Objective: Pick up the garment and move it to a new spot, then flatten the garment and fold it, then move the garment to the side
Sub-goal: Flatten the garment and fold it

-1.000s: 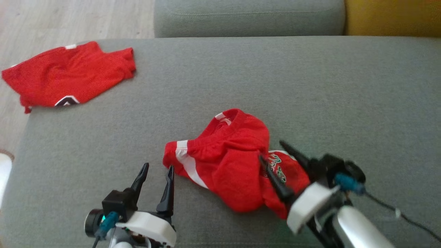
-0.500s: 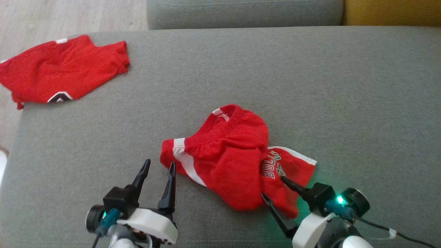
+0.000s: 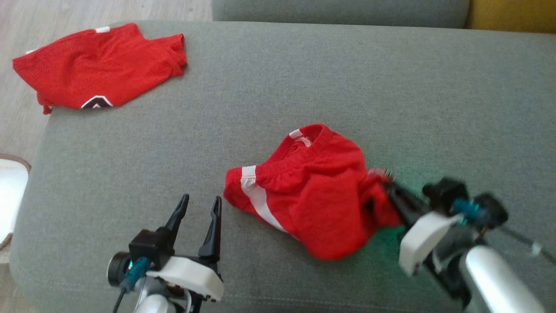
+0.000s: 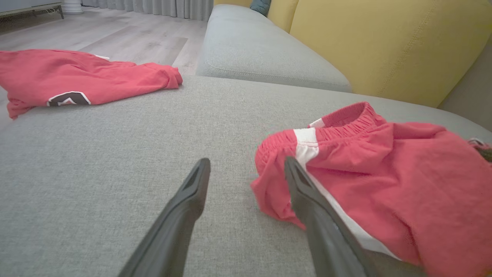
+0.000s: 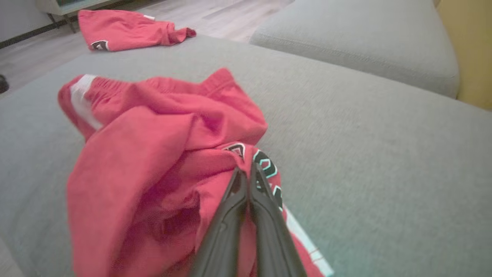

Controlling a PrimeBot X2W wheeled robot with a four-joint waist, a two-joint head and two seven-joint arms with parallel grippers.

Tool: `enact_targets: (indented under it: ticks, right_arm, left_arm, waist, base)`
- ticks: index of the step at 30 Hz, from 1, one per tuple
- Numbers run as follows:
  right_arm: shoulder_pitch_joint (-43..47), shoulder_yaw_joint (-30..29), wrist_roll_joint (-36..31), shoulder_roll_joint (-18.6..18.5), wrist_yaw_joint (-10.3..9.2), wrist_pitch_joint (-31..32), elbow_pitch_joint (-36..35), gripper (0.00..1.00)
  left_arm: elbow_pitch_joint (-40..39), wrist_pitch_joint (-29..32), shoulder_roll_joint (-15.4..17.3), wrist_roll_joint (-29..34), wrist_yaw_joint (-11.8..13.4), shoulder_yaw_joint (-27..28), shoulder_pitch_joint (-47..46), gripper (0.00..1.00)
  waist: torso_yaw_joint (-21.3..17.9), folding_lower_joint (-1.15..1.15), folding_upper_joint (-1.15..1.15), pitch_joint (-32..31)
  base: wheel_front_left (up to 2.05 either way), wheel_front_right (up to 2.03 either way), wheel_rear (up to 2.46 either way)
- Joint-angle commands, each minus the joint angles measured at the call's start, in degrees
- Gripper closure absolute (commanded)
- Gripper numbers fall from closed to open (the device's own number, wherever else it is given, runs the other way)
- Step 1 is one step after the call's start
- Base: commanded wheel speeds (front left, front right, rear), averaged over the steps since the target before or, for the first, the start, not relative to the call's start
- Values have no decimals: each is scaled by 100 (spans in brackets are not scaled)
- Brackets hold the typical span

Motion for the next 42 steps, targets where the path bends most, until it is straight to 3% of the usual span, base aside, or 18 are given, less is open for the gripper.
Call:
enact_targets:
  ticks: [1, 8, 14, 15, 16, 17, 25, 33, 42]
  right_arm:
    - [-296, 30, 30, -144, -5, 12, -171, 100]
    - [-1450, -83, 200, -484, -5, 176, 809, 100]
    - [-2364, 104, 344, -551, -5, 42, 1929, 100]
    - [-2491, 125, 350, -553, -5, 1, 2139, 85]
    - [-2607, 118, 368, -539, -5, -51, 2343, 28]
    - [-2713, 115, 383, -522, -5, -139, 2514, 0]
    - [-2963, 232, 616, -588, -5, -1004, 2926, 0]
    - [-2044, 453, 1035, -806, -5, -1466, 2020, 0]
    - [-806, 556, 1306, -624, -5, -1162, 1156, 0]
  left_arm:
    - [-202, -71, -20, -24, 6, 170, -255, 0]
    - [-239, -71, -20, -59, 15, 97, -396, 0]
    - [-242, -71, -20, -62, 25, 75, -493, 0]
    - [-239, -71, -20, -61, 24, 70, -507, 0]
    - [-241, -71, -20, -61, 25, 65, -519, 0]
    - [-242, -71, -20, -60, 28, 60, -527, 0]
    - [-259, -71, -20, -35, 68, 156, -468, 0]
    - [-312, -71, -20, 13, 47, 214, -355, 0]
    - [-326, -71, -20, 72, 18, 201, -301, 0]
  waist:
    - [22, 0, 0, 32]
    - [180, 0, 0, 228]
    - [303, 0, 0, 391]
    - [320, 0, 0, 411]
    - [331, 0, 0, 427]
    - [337, 0, 0, 436]
    - [64, 0, 0, 304]
    - [-433, 0, 0, 94]
    - [-600, 0, 0, 37]
  base:
    - [0, 0, 0]
    - [0, 0, 0]
    - [0, 0, 0]
    - [0, 0, 0]
    - [0, 0, 0]
    - [0, 0, 0]
    - [0, 0, 0]
    - [0, 0, 0]
    - [0, 0, 0]
